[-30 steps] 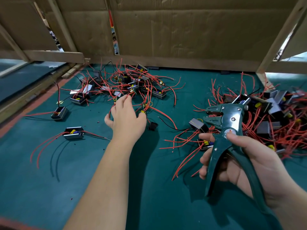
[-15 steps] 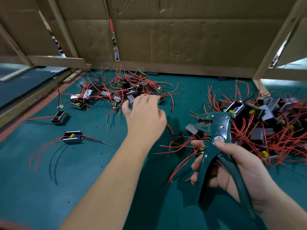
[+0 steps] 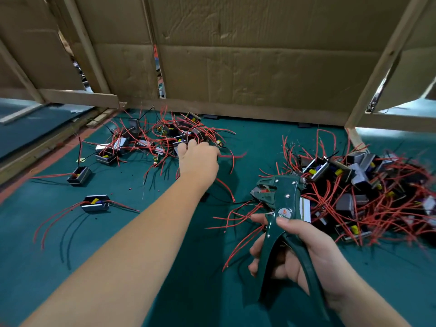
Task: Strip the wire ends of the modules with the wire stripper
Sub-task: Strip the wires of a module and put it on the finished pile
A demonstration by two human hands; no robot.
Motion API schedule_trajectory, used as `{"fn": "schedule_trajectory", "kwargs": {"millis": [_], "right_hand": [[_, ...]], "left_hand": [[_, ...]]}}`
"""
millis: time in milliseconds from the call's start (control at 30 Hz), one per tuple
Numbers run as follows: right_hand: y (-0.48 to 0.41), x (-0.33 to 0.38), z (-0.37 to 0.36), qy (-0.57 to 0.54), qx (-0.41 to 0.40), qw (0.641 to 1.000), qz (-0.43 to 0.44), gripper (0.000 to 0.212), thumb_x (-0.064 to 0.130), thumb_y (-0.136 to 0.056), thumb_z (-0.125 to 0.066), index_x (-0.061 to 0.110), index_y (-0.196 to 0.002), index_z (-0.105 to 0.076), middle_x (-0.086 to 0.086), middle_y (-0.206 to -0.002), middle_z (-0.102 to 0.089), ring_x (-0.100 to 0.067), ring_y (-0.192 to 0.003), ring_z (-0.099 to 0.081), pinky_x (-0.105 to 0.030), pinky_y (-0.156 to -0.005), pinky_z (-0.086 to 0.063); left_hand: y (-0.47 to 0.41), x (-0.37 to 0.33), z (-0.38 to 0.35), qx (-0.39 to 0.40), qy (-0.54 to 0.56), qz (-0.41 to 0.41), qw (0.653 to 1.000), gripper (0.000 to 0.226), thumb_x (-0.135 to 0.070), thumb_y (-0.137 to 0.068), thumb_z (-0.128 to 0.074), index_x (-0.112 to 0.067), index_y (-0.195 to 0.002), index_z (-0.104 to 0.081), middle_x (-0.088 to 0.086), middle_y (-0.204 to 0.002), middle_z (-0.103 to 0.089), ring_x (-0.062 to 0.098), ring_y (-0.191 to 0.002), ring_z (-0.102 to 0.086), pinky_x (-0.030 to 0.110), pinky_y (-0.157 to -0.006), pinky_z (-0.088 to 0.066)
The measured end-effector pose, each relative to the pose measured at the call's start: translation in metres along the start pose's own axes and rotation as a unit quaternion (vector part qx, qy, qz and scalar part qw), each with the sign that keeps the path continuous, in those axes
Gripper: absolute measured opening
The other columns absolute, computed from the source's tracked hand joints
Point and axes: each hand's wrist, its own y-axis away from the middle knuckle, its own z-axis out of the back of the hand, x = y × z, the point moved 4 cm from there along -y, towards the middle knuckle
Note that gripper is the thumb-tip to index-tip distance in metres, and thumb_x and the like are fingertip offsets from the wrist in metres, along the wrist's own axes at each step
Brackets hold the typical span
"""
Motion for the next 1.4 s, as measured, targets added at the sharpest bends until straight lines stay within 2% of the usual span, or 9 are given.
{"fn": "schedule_trajectory", "kwargs": {"millis": [167,300,567,833,967,1100,1200,1300,1400], "right_hand": [[-0.001,0.001,0.002,-0.005,-0.012,1.0,0.018,0.056,0.031,-0.061,-0.066,0.003,-0.109,-0.067,-0.03,-0.078,-0.06,-0.047,-0.067,-0.06,-0.053,-0.065,-0.053],[-0.002,0.004,0.007,-0.05,-0.027,0.997,0.052,0.062,0.029,-0.059,-0.063,-0.002,-0.114,-0.061,-0.028,-0.076,-0.059,-0.044,-0.064,-0.06,-0.054,-0.067,-0.052],[0.004,0.023,0.003,-0.179,0.07,0.975,0.111,0.069,0.032,-0.054,-0.08,0.001,-0.113,-0.064,-0.028,-0.12,-0.059,-0.041,-0.068,-0.061,-0.05,-0.068,-0.054],[0.007,0.022,0.0,-0.13,0.101,0.98,0.116,0.079,0.033,-0.055,-0.081,0.003,-0.125,-0.06,-0.025,-0.097,-0.065,-0.041,-0.067,-0.062,-0.048,-0.069,-0.054],[0.005,0.017,-0.004,-0.127,0.117,0.98,0.1,0.076,0.031,-0.059,-0.079,0.001,-0.126,-0.057,-0.026,-0.09,-0.067,-0.04,-0.069,-0.064,-0.048,-0.07,-0.054],[0.009,0.014,-0.009,-0.097,0.168,0.979,0.062,0.068,0.031,-0.071,-0.072,-0.001,-0.129,-0.053,-0.036,-0.082,-0.062,-0.044,-0.076,-0.063,-0.05,-0.076,-0.051],[0.009,0.008,-0.012,-0.058,0.181,0.98,0.055,0.05,0.032,-0.075,-0.07,0.002,-0.115,-0.065,-0.037,-0.081,-0.062,-0.045,-0.078,-0.063,-0.053,-0.078,-0.05],[0.008,0.005,-0.014,-0.048,0.168,0.983,0.053,0.042,0.032,-0.072,-0.073,0.003,-0.101,-0.07,-0.039,-0.079,-0.061,-0.046,-0.075,-0.063,-0.052,-0.074,-0.051],[0.005,0.003,-0.013,-0.084,0.122,0.987,0.06,0.046,0.029,-0.061,-0.081,-0.002,-0.093,-0.067,-0.04,-0.076,-0.058,-0.048,-0.07,-0.062,-0.053,-0.068,-0.052]], "left_hand": [[0.025,0.005,0.007,0.017,0.17,-0.034,0.985,0.015,-0.022,-0.09,-0.056,-0.032,-0.097,-0.064,-0.004,-0.1,-0.061,0.02,-0.098,-0.057,0.038,-0.089,-0.04],[0.062,-0.005,0.021,-0.042,0.385,-0.097,0.917,0.017,-0.011,-0.084,-0.068,-0.027,-0.09,-0.07,-0.008,-0.085,-0.061,0.005,-0.078,-0.056,0.023,-0.078,-0.047],[0.101,-0.026,0.058,-0.187,0.503,-0.165,0.828,0.014,-0.008,-0.081,-0.072,-0.02,-0.088,-0.074,0.001,-0.105,-0.053,0.009,-0.103,-0.056,0.021,-0.091,-0.044],[0.119,-0.048,0.064,-0.06,0.572,-0.193,0.795,0.029,0.002,-0.069,-0.056,-0.011,-0.085,-0.075,0.002,-0.096,-0.061,0.008,-0.093,-0.06,0.018,-0.086,-0.044],[0.116,-0.044,0.057,-0.021,0.681,-0.099,0.725,0.019,-0.022,-0.078,-0.052,-0.012,-0.075,-0.068,0.004,-0.08,-0.064,0.018,-0.08,-0.063,0.034,-0.076,-0.051],[0.111,-0.041,0.048,0.032,0.706,-0.028,0.707,0.026,-0.036,-0.081,-0.06,-0.013,-0.08,-0.073,0.0,-0.079,-0.072,0.016,-0.079,-0.068,0.027,-0.076,-0.052],[0.113,-0.044,0.047,0.056,0.75,-0.019,0.658,0.024,-0.035,-0.07,-0.075,-0.017,-0.085,-0.076,0.008,-0.092,-0.073,0.039,-0.09,-0.068,0.055,-0.081,-0.054],[0.113,-0.046,0.049,0.072,0.794,-0.012,0.603,0.019,-0.019,-0.067,-0.081,-0.013,-0.084,-0.075,0.006,-0.083,-0.074,0.025,-0.075,-0.071,0.037,-0.065,-0.058],[0.114,-0.049,0.048,0.075,0.777,0.005,0.626,0.027,-0.022,-0.058,-0.085,-0.032,-0.08,-0.073,0.0,-0.072,-0.073,0.016,-0.066,-0.069,0.028,-0.061,-0.055]]}}
